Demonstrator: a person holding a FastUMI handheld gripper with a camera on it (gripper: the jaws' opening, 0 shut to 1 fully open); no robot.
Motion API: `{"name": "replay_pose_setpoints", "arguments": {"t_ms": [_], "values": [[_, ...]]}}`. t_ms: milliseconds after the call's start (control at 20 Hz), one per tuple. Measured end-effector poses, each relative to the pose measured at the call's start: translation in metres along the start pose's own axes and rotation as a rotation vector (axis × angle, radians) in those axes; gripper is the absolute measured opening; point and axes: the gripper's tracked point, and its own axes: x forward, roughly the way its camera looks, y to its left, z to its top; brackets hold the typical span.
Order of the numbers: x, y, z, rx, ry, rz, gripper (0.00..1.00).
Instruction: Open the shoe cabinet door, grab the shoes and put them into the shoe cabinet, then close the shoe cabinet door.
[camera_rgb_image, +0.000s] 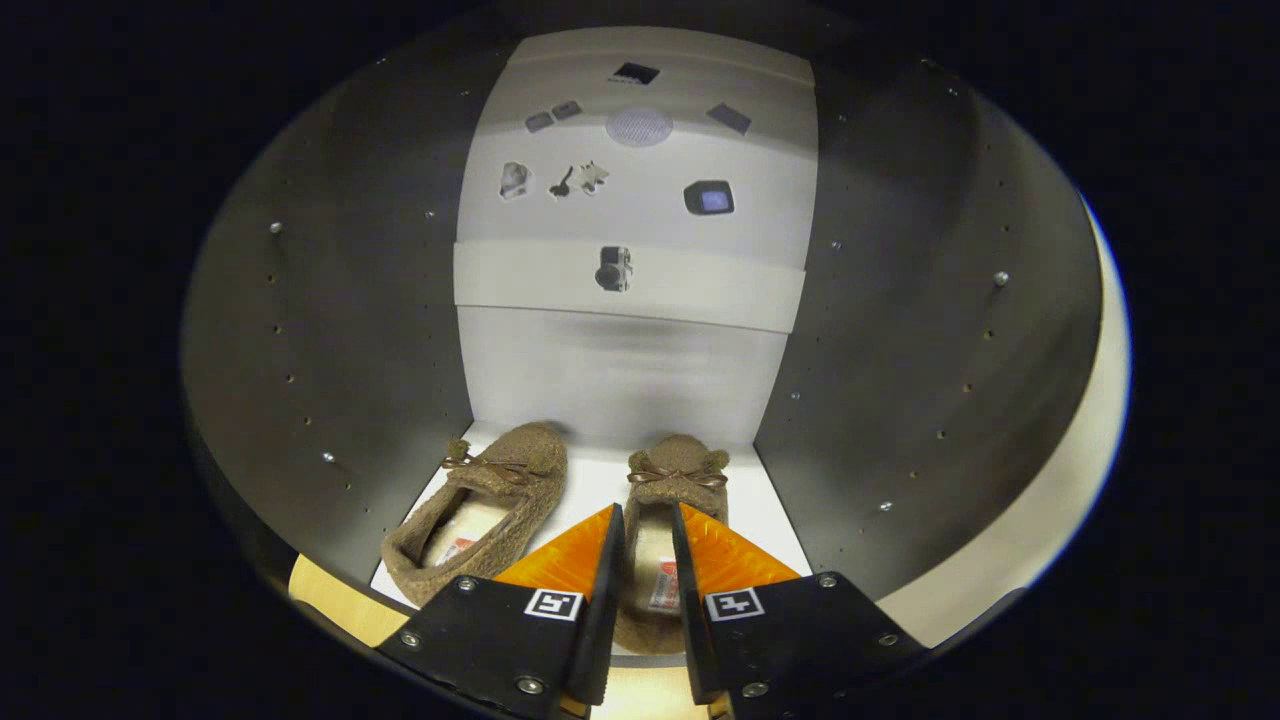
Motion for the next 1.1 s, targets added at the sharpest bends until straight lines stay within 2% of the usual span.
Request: {"name": "replay_pose_setpoints", "arguments": {"t_ms": [400, 850, 1100], "values": [[-0.085, 0.013, 0.027, 0.014, -0.149, 0.030, 0.32], [-0.176, 0.006, 0.032, 0.053, -0.256, 0.028, 0.37], [-0.232, -0.003, 0.022, 0.069, -0.305, 0.013, 0.45]]}}
